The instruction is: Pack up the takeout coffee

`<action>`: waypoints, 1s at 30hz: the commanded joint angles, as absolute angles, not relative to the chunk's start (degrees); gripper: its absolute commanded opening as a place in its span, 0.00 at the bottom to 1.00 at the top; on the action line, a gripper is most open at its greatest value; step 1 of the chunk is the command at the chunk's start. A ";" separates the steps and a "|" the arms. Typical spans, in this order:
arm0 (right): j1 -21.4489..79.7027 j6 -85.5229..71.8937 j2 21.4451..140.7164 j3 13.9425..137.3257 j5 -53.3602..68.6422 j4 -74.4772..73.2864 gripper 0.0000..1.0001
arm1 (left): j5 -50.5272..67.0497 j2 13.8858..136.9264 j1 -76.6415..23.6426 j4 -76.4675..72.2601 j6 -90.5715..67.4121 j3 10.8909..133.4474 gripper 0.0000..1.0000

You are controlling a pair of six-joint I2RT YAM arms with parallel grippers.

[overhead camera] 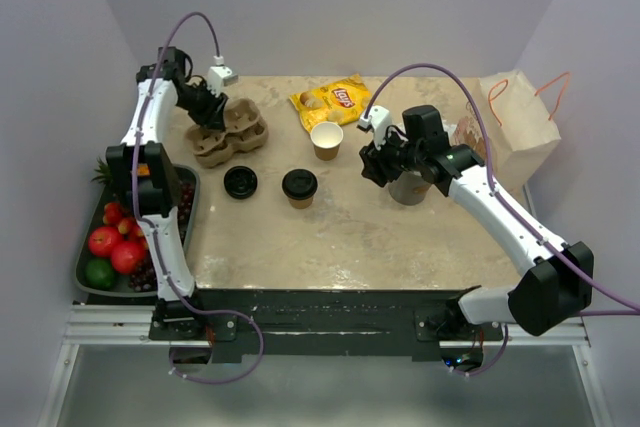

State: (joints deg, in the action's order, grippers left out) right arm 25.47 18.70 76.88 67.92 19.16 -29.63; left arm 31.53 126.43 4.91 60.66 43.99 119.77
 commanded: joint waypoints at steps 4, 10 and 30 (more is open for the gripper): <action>25.31 18.90 76.81 69.17 20.30 -28.48 0.52 | 35.32 127.09 7.65 66.10 36.75 127.53 0.05; 25.40 18.46 76.47 69.61 20.13 -28.56 0.52 | 40.78 115.87 7.73 50.39 28.04 115.76 0.06; 19.18 10.63 85.35 108.72 7.24 -29.44 0.51 | 45.46 83.61 -14.22 65.04 51.22 89.15 0.06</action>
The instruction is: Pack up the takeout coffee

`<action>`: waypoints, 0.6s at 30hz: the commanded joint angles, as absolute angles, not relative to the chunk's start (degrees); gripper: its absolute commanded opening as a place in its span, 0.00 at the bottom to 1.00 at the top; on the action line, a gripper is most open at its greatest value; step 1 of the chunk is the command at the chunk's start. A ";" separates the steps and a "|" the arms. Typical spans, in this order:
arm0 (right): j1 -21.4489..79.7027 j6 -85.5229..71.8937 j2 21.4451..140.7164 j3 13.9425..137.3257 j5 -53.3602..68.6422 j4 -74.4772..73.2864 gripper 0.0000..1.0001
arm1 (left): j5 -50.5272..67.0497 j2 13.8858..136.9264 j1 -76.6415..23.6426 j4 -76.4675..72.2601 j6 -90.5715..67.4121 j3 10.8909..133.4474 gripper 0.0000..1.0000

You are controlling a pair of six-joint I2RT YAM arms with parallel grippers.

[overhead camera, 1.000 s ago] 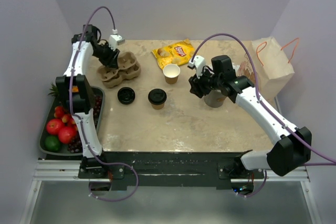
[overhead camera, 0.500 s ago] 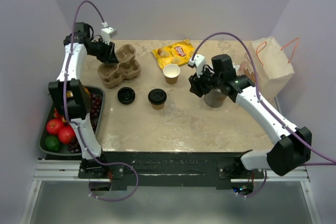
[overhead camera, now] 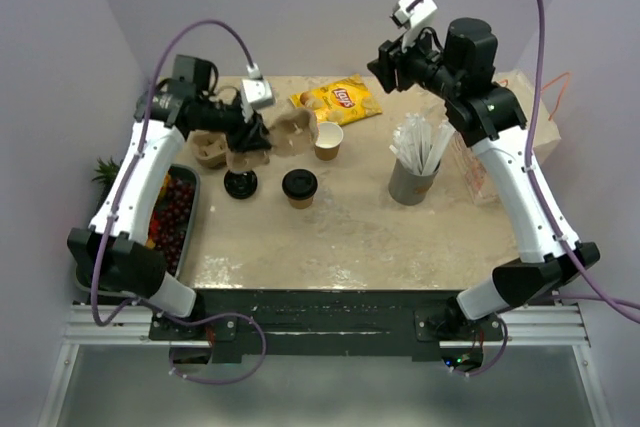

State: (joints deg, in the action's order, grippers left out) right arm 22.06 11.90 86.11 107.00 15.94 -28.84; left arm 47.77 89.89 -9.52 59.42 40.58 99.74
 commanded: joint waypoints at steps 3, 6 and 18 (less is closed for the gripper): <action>15.75 10.98 81.06 106.97 8.77 -33.12 0.49 | 42.03 78.60 -18.54 64.08 54.13 79.65 0.06; 15.56 19.75 75.61 101.00 15.88 -41.28 0.44 | 39.12 74.90 -20.56 62.93 56.68 72.61 0.06; 20.65 64.28 62.58 63.57 17.77 -60.83 0.01 | 34.98 72.42 -23.38 54.51 60.73 57.14 0.06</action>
